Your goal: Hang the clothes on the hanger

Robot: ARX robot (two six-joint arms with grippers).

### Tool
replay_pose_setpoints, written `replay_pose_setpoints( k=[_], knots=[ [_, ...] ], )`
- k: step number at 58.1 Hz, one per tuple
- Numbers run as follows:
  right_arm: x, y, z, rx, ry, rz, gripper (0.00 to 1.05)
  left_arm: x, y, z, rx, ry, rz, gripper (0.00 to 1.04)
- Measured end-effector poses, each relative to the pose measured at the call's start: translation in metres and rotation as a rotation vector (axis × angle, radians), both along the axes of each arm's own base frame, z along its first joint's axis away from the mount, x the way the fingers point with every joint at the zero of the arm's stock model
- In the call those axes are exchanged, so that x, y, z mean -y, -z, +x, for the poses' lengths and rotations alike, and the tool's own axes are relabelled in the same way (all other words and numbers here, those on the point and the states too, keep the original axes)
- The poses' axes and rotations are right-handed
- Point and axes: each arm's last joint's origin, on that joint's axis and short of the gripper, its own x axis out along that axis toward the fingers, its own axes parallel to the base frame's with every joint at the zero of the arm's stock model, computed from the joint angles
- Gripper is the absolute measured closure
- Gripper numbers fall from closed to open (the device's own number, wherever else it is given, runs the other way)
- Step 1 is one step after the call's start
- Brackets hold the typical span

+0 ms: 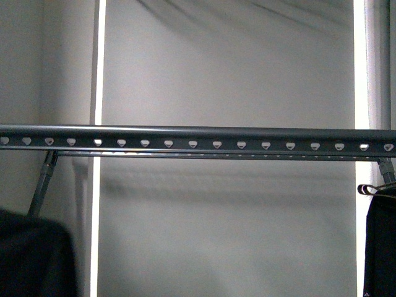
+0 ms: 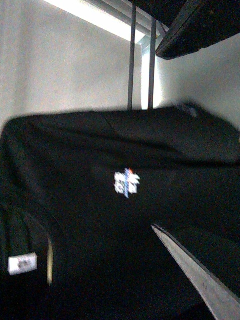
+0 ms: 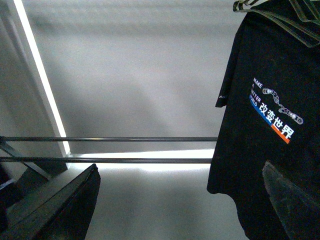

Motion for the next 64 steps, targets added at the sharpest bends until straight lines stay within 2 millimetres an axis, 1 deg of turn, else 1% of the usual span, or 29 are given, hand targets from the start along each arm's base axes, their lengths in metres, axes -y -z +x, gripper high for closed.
replay_pose_setpoints(
  k=[21, 24, 25, 27, 29, 32, 34, 37, 39, 42, 43, 46, 51, 57, 64],
  knots=[
    [0.0, 0.0, 0.0, 0.0, 0.0, 0.0, 0.07, 0.0, 0.0, 0.0, 0.0, 0.0, 0.0, 0.07],
    [0.0, 0.0, 0.0, 0.0, 0.0, 0.0, 0.07, 0.001, -0.003, 0.002, 0.024, 0.138, 0.059, 0.07],
    [0.0, 0.0, 0.0, 0.0, 0.002, 0.0, 0.07, 0.002, -0.005, 0.004, 0.041, 0.213, 0.092, 0.07],
    [0.0, 0.0, 0.0, 0.0, 0.0, 0.0, 0.07, 0.005, -0.008, 0.007, 0.061, 0.294, 0.126, 0.07],
    [0.0, 0.0, 0.0, 0.0, -0.002, 0.0, 0.07, 0.009, -0.012, 0.011, 0.074, 0.34, 0.137, 0.07],
    [0.0, 0.0, 0.0, 0.0, 0.0, 0.0, 0.07, 0.014, -0.02, 0.017, 0.081, 0.352, 0.134, 0.07],
    [0.0, 0.0, 0.0, 0.0, 0.0, 0.0, 0.07, 0.018, -0.028, 0.023, 0.082, 0.338, 0.121, 0.07],
    [0.0, 0.0, 0.0, 0.0, 0.001, 0.0, 0.07, 0.022, -0.048, 0.04, 0.066, 0.256, 0.058, 0.07],
    [0.0, 0.0, 0.0, 0.0, 0.001, 0.0, 0.07, 0.022, -0.063, 0.058, 0.017, 0.16, -0.007, 0.07],
    [0.0, 0.0, 0.0, 0.0, 0.001, 0.0, 0.07, 0.021, -0.077, 0.084, -0.057, 0.038, -0.138, 0.07],
    [0.0, 0.0, 0.0, 0.0, 0.001, 0.0, 0.07, 0.02, -0.081, 0.096, -0.086, -0.012, -0.194, 0.07],
    [0.0, 0.0, 0.0, 0.0, 0.0, 0.0, 0.07, 0.016, -0.087, 0.119, -0.131, -0.09, -0.301, 0.07],
    [0.0, 0.0, 0.0, 0.0, 0.0, 0.0, 0.07, 0.011, -0.092, 0.146, -0.182, -0.201, -0.448, 0.07],
    [0.0, 0.0, 0.0, 0.0, 0.0, 0.0, 0.07, 0.007, -0.096, 0.173, -0.18, -0.305, -0.575, 0.07],
    [0.0, 0.0, 0.0, 0.0, 0.0, 0.0, 0.07, 0.001, -0.099, 0.197, -0.167, -0.377, -0.669, 0.07]
  ],
)
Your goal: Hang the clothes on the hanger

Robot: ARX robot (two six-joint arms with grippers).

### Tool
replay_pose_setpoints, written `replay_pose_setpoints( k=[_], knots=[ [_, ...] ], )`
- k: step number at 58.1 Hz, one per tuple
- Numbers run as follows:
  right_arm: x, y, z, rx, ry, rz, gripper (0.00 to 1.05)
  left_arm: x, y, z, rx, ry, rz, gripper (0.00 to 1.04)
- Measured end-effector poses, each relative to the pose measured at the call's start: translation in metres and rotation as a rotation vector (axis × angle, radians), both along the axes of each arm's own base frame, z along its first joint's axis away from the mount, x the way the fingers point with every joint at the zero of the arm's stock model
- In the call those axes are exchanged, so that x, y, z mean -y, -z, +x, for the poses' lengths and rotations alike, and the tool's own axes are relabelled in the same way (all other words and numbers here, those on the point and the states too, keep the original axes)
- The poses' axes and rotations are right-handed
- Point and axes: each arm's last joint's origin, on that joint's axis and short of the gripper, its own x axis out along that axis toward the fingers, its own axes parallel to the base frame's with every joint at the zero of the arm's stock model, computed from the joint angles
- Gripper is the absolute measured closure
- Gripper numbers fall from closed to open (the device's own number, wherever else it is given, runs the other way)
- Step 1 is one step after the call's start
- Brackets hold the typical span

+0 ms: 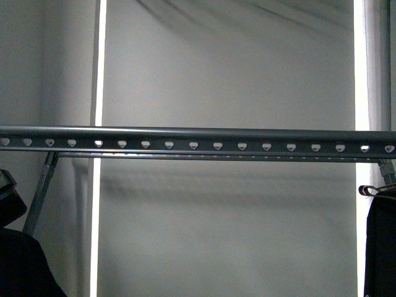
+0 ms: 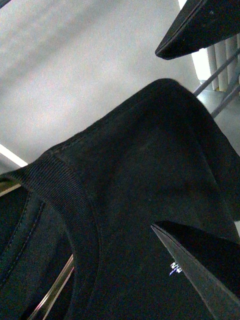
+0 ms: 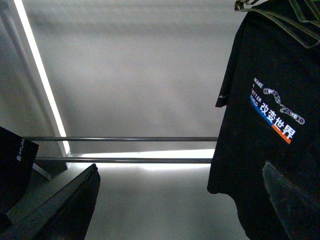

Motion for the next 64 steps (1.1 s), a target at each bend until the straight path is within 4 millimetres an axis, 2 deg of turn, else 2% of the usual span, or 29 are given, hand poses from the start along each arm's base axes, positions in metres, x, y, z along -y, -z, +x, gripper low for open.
replay_pose_setpoints(
  k=[21, 25, 39, 46, 50, 54, 60, 64],
  knots=[
    [0.0, 0.0, 0.0, 0.0, 0.0, 0.0, 0.07, -0.02, 0.004, 0.056, 0.02, -0.188, -0.028, 0.08],
    [0.0, 0.0, 0.0, 0.0, 0.0, 0.0, 0.07, -0.021, 0.007, 0.065, -0.001, -0.2, -0.021, 0.23],
    [0.0, 0.0, 0.0, 0.0, 0.0, 0.0, 0.07, -0.023, 0.012, 0.067, -0.035, -0.159, -0.024, 0.58],
    [0.0, 0.0, 0.0, 0.0, 0.0, 0.0, 0.07, -0.024, 0.016, 0.06, -0.053, -0.115, -0.034, 0.84],
    [0.0, 0.0, 0.0, 0.0, 0.0, 0.0, 0.07, -0.024, 0.017, 0.051, -0.051, -0.079, -0.055, 0.93],
    [0.0, 0.0, 0.0, 0.0, 0.0, 0.0, 0.07, -0.022, 0.019, 0.04, -0.056, -0.038, -0.07, 0.97],
    [0.0, 0.0, 0.0, 0.0, 0.0, 0.0, 0.07, -0.018, 0.021, 0.014, -0.072, 0.082, -0.049, 0.99],
    [0.0, 0.0, 0.0, 0.0, 0.0, 0.0, 0.07, -0.011, 0.017, -0.009, -0.068, 0.237, 0.006, 0.99]
  ],
)
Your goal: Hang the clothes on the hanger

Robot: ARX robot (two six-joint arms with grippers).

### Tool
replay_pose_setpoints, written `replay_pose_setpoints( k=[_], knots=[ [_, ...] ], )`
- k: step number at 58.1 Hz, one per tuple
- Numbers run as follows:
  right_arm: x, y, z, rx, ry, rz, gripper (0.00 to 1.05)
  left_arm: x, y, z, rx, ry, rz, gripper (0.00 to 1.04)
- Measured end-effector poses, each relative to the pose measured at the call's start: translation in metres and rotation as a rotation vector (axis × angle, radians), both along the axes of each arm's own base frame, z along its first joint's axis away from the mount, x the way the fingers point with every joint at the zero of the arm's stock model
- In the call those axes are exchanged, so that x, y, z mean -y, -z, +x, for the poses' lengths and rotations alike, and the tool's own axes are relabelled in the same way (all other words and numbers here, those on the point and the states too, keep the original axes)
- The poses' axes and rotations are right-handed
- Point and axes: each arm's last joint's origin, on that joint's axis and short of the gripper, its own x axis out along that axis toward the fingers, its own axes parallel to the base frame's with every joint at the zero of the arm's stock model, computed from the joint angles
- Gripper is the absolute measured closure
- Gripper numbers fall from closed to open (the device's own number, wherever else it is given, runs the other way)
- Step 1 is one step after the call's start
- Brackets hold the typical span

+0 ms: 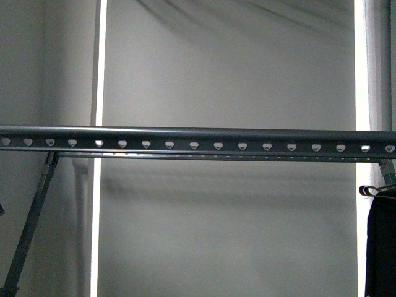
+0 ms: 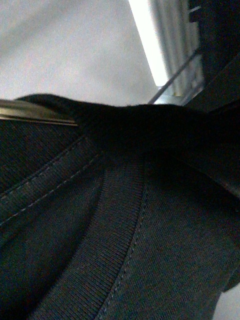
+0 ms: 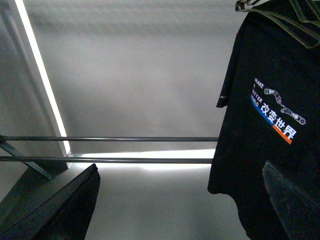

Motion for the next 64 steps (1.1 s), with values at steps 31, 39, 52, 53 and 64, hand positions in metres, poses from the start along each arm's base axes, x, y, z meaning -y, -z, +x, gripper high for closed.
replay_pose_setpoints(
  k=[31, 39, 52, 53, 64],
  knots=[
    [0.0, 0.0, 0.0, 0.0, 0.0, 0.0, 0.07, 0.059, -0.014, -0.053, 0.26, 1.179, 1.004, 1.01],
    [0.0, 0.0, 0.0, 0.0, 0.0, 0.0, 0.07, 0.062, -0.022, -0.03, 0.365, 1.153, 1.252, 1.01],
    [0.0, 0.0, 0.0, 0.0, 0.0, 0.0, 0.07, 0.076, -0.039, 0.029, 0.539, 1.084, 1.726, 1.01],
    [0.0, 0.0, 0.0, 0.0, 0.0, 0.0, 0.07, 0.077, -0.039, 0.031, 0.555, 1.084, 1.749, 1.01],
    [0.0, 0.0, 0.0, 0.0, 0.0, 0.0, 0.07, 0.086, -0.044, 0.048, 0.736, 1.116, 1.949, 1.01]
  ],
)
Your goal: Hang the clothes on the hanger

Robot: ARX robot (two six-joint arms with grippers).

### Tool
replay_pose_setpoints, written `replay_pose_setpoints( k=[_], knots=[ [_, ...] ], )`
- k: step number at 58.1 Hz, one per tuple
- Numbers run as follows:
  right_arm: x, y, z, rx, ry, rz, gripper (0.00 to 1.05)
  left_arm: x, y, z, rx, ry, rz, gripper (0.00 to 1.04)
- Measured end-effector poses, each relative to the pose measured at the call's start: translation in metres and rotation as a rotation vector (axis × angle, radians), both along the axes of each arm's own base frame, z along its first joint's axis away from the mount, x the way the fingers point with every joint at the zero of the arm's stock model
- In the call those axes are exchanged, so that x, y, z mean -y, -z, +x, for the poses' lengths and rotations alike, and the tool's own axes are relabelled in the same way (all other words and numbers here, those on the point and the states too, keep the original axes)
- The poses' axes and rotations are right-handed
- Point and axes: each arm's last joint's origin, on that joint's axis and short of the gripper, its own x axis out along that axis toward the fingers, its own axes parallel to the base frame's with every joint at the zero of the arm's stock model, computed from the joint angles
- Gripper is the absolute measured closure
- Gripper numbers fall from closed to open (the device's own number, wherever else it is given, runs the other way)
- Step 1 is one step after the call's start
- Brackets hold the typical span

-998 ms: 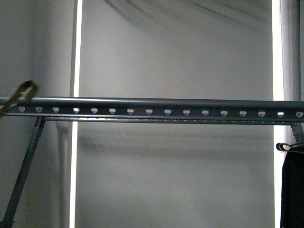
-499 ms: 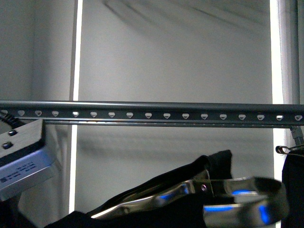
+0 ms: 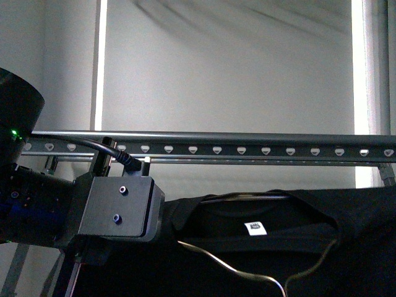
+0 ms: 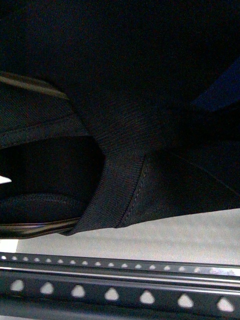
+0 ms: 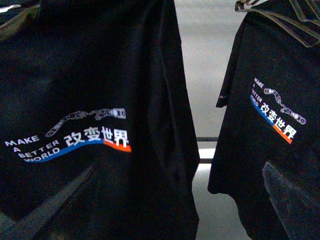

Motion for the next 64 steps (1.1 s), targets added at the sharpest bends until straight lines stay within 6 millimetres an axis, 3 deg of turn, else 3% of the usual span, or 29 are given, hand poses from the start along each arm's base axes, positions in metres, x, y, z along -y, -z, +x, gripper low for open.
replay_pose_setpoints(
  k=[27, 33, 39, 42, 51, 58, 64],
  knots=[
    [0.0, 0.0, 0.0, 0.0, 0.0, 0.0, 0.07, 0.005, -0.001, -0.001, 0.073, 0.054, 0.059, 1.01],
    [0.004, -0.003, 0.004, -0.11, -0.284, 0.133, 0.07, 0.005, -0.001, -0.001, 0.073, 0.053, 0.06, 1.01],
    [0.012, -0.011, 0.009, -0.091, -0.412, 0.129, 0.07, 0.006, -0.001, -0.002, 0.074, 0.061, 0.058, 1.01],
    [0.014, -0.017, 0.012, -0.04, -0.424, 0.064, 0.07, 0.006, -0.001, -0.002, 0.076, 0.062, 0.06, 1.01],
    [0.016, -0.051, 0.029, 0.244, -0.42, -0.383, 0.07, 0.004, -0.001, -0.001, 0.076, 0.054, 0.061, 1.01],
    [0.011, -0.06, 0.043, 0.411, -0.521, -0.7, 0.07, 0.005, -0.001, -0.001, 0.076, 0.056, 0.061, 1.01],
    [0.009, -0.063, 0.062, 0.445, -0.571, -0.895, 0.07, 0.005, -0.001, -0.001, 0.077, 0.058, 0.062, 1.01]
  ],
)
